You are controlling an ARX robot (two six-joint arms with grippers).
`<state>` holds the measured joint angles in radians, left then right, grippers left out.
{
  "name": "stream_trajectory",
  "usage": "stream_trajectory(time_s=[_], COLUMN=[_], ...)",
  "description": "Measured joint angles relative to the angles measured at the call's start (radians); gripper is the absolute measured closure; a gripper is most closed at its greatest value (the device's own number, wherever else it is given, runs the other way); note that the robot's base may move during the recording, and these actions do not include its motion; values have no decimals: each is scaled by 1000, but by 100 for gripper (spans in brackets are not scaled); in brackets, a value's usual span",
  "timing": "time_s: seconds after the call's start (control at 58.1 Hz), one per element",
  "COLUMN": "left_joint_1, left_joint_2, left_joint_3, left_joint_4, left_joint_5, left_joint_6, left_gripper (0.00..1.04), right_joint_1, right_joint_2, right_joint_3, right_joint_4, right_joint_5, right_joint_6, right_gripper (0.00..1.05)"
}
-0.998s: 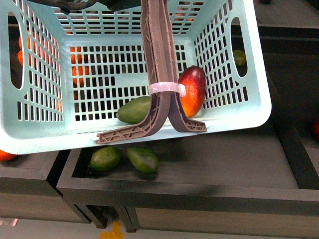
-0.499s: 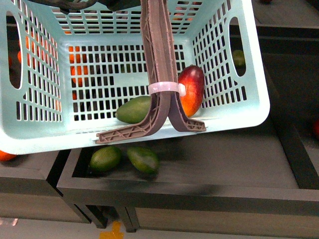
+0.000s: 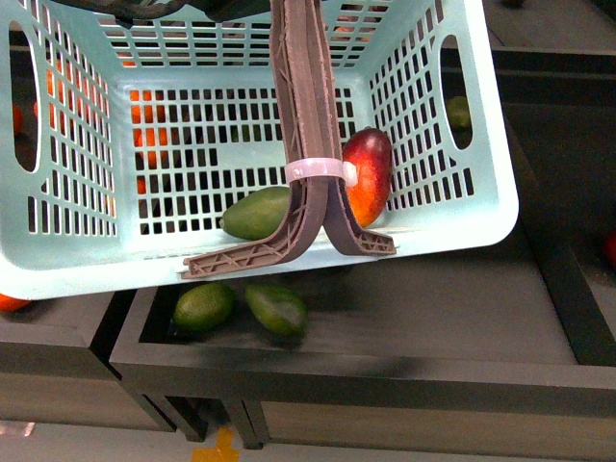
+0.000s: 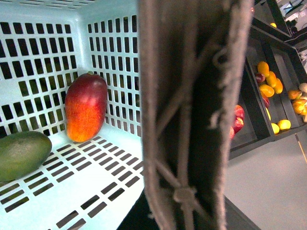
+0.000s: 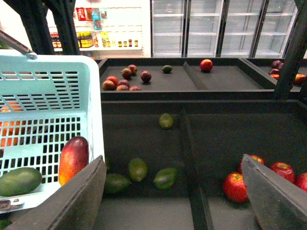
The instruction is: Pick mango and avocado into basket
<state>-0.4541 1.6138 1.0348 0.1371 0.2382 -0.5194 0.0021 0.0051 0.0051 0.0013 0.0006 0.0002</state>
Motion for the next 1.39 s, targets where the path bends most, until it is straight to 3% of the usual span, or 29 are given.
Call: stream_trajectory(time_s=[0.069,1.394], left_joint_1=[0,-1], left_joint_2=[0,0], left_joint_3=[0,-1], left_joint_4=[0,0], left_joint_5=[0,-4], left_joint_6=[0,-3], left_gripper=[98,98], right_joint_1=[0,0], right_joint_2=[0,-1], right_joint_3=[0,0], right_joint_4=[0,-3], right_joint_5=[0,-2], right_joint_6=[1,0], right_gripper=[6,8])
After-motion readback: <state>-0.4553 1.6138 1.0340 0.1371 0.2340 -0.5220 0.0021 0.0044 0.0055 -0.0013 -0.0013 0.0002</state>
